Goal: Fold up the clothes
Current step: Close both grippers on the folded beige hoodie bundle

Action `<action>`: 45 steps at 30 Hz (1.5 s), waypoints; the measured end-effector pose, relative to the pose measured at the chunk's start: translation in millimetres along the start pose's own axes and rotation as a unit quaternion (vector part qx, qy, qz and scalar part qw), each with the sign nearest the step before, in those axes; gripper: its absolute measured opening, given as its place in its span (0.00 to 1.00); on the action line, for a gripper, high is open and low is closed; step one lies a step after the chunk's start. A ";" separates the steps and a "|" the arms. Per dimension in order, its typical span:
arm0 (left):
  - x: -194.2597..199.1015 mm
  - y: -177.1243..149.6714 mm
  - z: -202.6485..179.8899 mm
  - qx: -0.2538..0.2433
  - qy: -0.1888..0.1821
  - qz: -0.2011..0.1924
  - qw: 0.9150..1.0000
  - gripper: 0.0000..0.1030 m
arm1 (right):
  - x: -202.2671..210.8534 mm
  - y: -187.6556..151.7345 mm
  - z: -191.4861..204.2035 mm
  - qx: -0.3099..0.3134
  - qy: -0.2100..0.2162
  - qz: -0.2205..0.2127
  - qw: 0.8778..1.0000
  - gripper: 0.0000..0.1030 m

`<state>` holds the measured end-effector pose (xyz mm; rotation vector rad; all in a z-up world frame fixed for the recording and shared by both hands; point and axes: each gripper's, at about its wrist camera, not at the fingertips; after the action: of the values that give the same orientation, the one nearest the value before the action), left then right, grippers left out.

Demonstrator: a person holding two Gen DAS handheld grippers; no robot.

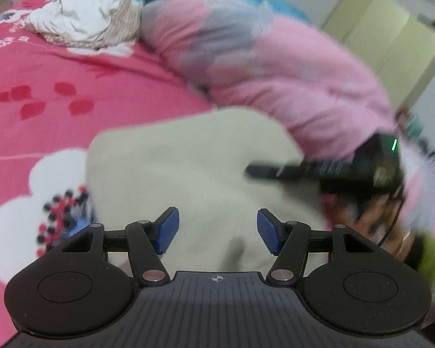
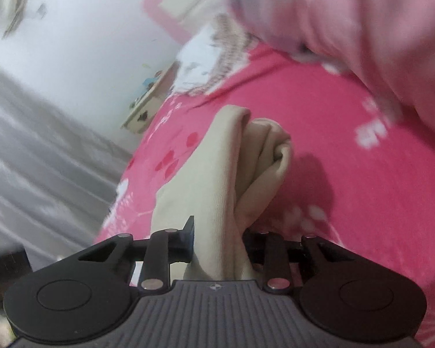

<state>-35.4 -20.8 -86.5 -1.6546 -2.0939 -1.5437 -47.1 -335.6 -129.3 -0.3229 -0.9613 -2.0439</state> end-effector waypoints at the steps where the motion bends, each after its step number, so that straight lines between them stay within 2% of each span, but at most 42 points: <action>1: 1.6 7.2 0.7 0.009 -0.013 -0.002 1.000 0.59 | 1.4 0.2 10.6 0.017 -0.008 -0.003 1.000 0.30; 5: 1.4 30.7 -6.1 0.013 -0.049 -0.008 0.999 0.60 | 9.4 -6.6 51.1 0.077 -0.033 -0.010 0.996 0.30; 8: -2.5 42.1 -16.2 -0.004 -0.054 0.005 0.999 0.60 | 12.5 -15.6 82.9 0.135 -0.058 -0.013 0.989 0.30; 16: 2.8 60.8 -18.8 0.020 -0.055 0.036 0.998 0.63 | 6.0 -52.2 152.4 0.281 -0.122 -0.024 0.952 0.30; 21: 7.7 60.1 -20.4 0.021 0.005 0.052 0.998 0.66 | -6.1 -70.9 184.5 0.347 -0.143 -0.028 0.926 0.30; 27: 14.6 58.2 -21.2 0.006 0.081 0.062 0.995 0.66 | -23.1 -92.4 216.5 0.411 -0.156 -0.023 0.898 0.30; 32: 14.9 58.8 -5.1 0.036 0.115 0.077 0.990 0.66 | -34.7 -114.6 238.8 0.459 -0.157 -0.021 0.874 0.32; 33: 14.6 58.4 -1.3 0.044 0.119 0.080 0.989 0.63 | -36.8 -119.1 242.3 0.467 -0.157 -0.021 0.870 0.33; 37: 16.4 54.1 14.3 0.075 0.136 0.088 0.984 0.41 | -42.8 -134.4 250.8 0.494 -0.151 -0.015 0.856 0.38; 39: 19.0 51.5 23.6 0.096 0.129 0.087 0.983 0.35 | -42.9 -138.0 252.0 0.499 -0.143 -0.013 0.854 0.43; 40: 20.0 50.9 27.0 0.106 0.126 0.086 0.983 0.33 | -40.5 -136.8 251.3 0.496 -0.134 -0.012 0.858 0.44; 43: 22.6 50.2 35.5 0.131 0.116 0.084 0.981 0.31 | -20.9 -122.9 239.3 0.461 -0.088 -0.015 0.883 0.53; 45: 22.1 50.7 37.8 0.144 0.107 0.083 0.980 0.31 | -12.8 -112.3 226.6 0.423 -0.075 -0.005 0.903 0.61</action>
<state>12.4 17.6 -59.7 -1.4510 -1.9079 -1.2385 -151.4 -122.1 -41.4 0.0017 -1.8283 -1.4330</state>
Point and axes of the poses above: each gripper's, at about its wrist camera, not at the fingertips, and x roughly against the way its jaws point, z to its left, y to its top, and after that the axes turned 1 degree about -x, right-handed
